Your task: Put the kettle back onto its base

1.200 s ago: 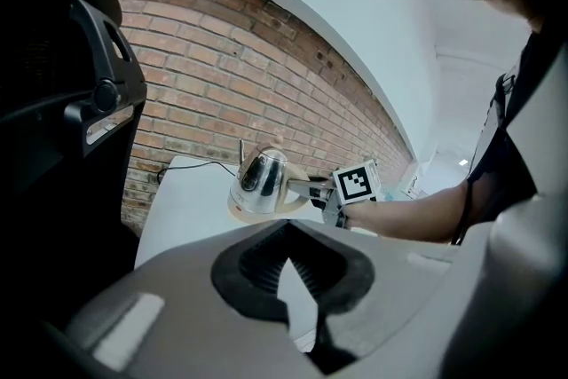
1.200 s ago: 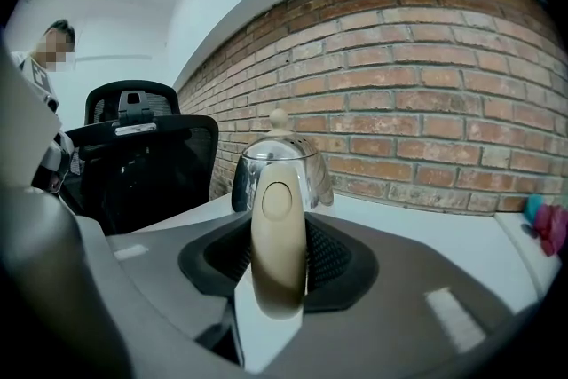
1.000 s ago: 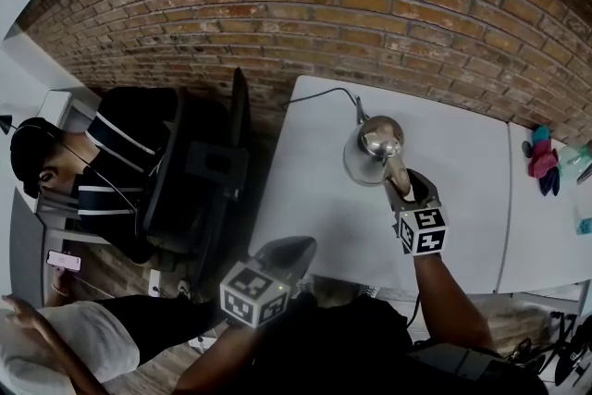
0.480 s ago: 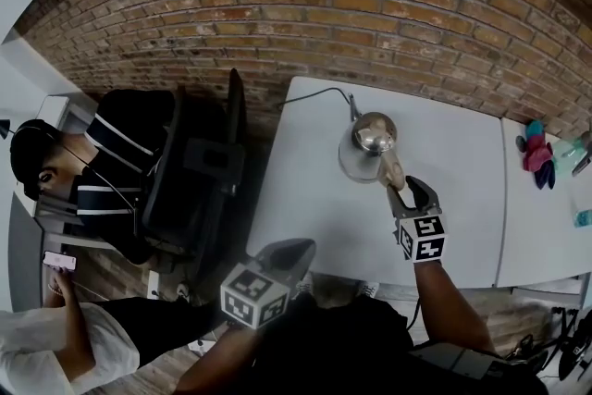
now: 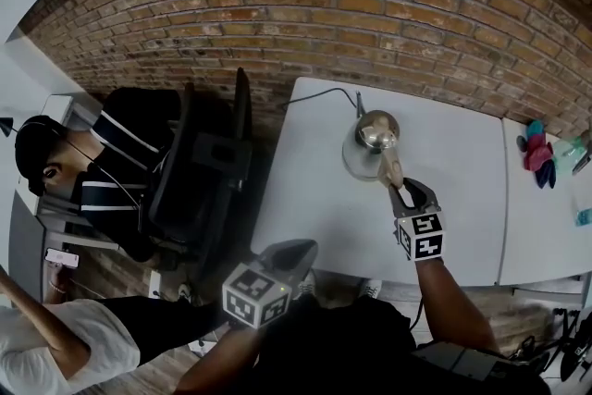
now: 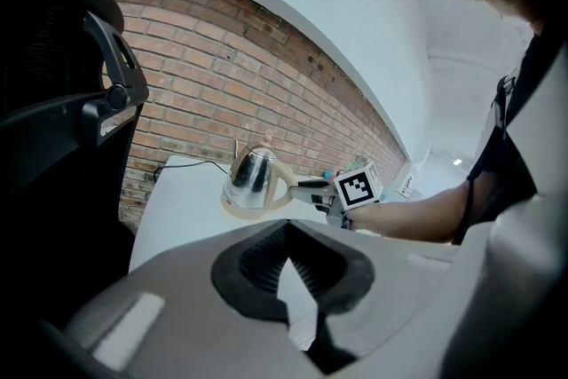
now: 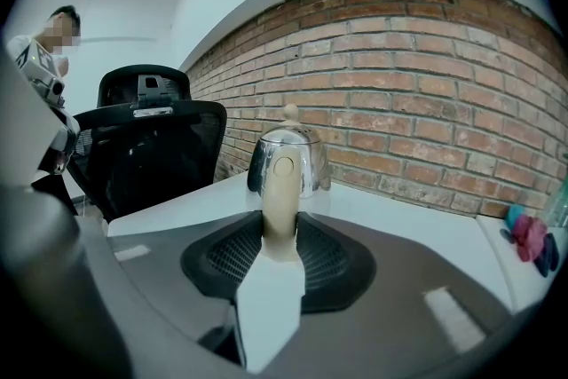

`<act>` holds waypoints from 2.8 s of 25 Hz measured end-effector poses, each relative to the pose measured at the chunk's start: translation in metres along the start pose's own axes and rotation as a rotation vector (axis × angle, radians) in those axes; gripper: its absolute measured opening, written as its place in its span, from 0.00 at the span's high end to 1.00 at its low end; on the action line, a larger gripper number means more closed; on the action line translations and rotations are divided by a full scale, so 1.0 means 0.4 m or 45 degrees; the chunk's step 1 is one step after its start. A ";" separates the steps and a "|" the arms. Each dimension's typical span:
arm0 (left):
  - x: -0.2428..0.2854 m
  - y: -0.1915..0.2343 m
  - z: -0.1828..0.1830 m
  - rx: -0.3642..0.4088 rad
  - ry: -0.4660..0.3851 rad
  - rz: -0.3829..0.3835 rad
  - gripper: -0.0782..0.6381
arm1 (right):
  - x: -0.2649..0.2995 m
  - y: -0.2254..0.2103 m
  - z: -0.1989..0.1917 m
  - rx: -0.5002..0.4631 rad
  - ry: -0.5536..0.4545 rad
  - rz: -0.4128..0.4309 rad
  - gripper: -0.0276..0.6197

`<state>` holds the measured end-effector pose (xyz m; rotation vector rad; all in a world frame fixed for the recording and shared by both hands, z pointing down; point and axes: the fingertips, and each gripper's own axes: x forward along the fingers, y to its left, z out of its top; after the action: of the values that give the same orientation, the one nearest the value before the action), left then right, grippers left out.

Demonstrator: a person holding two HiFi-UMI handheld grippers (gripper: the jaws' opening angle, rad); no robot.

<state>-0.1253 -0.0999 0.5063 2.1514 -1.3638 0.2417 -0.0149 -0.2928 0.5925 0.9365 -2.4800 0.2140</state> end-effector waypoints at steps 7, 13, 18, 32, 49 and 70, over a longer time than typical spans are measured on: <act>-0.017 0.004 -0.006 0.004 -0.001 -0.003 0.89 | 0.004 0.055 0.003 0.024 0.009 0.040 0.73; -0.029 0.011 -0.008 0.008 0.001 -0.010 0.89 | 0.014 0.114 0.012 0.042 0.013 0.093 0.73; -0.035 0.014 -0.009 0.012 0.003 -0.015 0.89 | 0.024 0.146 0.020 0.049 0.018 0.115 0.74; -0.061 0.027 -0.017 0.010 0.001 -0.015 0.89 | 0.036 0.176 0.030 0.038 0.018 0.118 0.77; -0.067 0.000 -0.021 0.072 0.009 -0.133 0.89 | -0.081 0.170 0.018 0.080 0.001 0.019 0.85; -0.101 -0.042 -0.036 0.240 0.062 -0.373 0.89 | -0.320 0.360 0.103 0.229 -0.151 0.025 0.92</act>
<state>-0.1271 -0.0556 0.4943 2.4501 -1.0162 0.3150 -0.0415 -0.1223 0.4974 1.0248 -2.6135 0.4051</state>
